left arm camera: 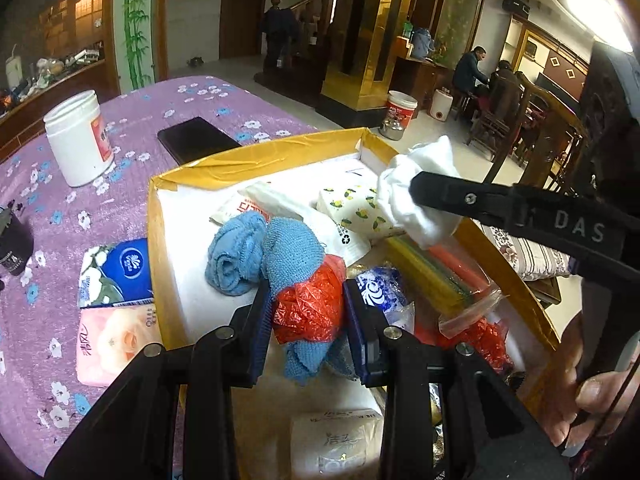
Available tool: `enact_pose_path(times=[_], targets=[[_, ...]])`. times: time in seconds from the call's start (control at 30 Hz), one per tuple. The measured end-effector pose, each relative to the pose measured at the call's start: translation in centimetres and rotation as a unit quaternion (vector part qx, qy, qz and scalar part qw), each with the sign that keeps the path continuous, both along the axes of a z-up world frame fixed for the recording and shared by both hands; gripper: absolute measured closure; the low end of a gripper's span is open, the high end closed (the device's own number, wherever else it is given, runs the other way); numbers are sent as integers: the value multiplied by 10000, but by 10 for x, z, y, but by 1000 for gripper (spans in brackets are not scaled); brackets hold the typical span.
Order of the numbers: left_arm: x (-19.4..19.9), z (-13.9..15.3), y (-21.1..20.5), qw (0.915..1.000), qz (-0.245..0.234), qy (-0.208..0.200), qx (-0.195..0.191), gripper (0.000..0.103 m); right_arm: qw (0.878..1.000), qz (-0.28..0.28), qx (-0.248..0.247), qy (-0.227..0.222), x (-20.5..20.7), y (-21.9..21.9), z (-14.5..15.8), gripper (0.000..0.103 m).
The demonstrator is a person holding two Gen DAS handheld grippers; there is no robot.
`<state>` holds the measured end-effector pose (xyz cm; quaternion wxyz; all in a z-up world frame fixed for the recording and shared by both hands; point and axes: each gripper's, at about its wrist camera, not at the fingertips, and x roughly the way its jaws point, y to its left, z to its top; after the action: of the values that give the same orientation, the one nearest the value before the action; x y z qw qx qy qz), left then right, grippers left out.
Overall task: Organize soft objects
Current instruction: 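Open both tools to release the blue cloth and white cloth into the box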
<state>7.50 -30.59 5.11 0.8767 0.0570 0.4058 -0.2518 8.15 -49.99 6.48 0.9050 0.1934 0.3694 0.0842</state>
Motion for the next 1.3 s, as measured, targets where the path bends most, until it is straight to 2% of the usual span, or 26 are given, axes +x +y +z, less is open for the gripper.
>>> enact_pose_path(times=[0.53,0.73,0.87,0.97,1.03,1.3], targets=[[5,-2,2,9999,-34,61,-104,72,9988,150,-213,423,16,10,-18,81],[5,-1,3,9999,-19,42,-133,72,9983,184,-269,489,18,14,-18,75],[4,0,3,9999,-22,-3,-156,71,9985,158,-266,450,16,15,-14,66],[3,2,4,9998,-42,-23,-205,67,9988,148,-248,405,14,15,-10,60],[1,5,4,9997,-44,-49,-243,59,9989,117,-282,344,10,16,-6,60],[-7,18,1,9991,-160,-145,-369,51,9997,-22,-222,138,-8,11,10,58]])
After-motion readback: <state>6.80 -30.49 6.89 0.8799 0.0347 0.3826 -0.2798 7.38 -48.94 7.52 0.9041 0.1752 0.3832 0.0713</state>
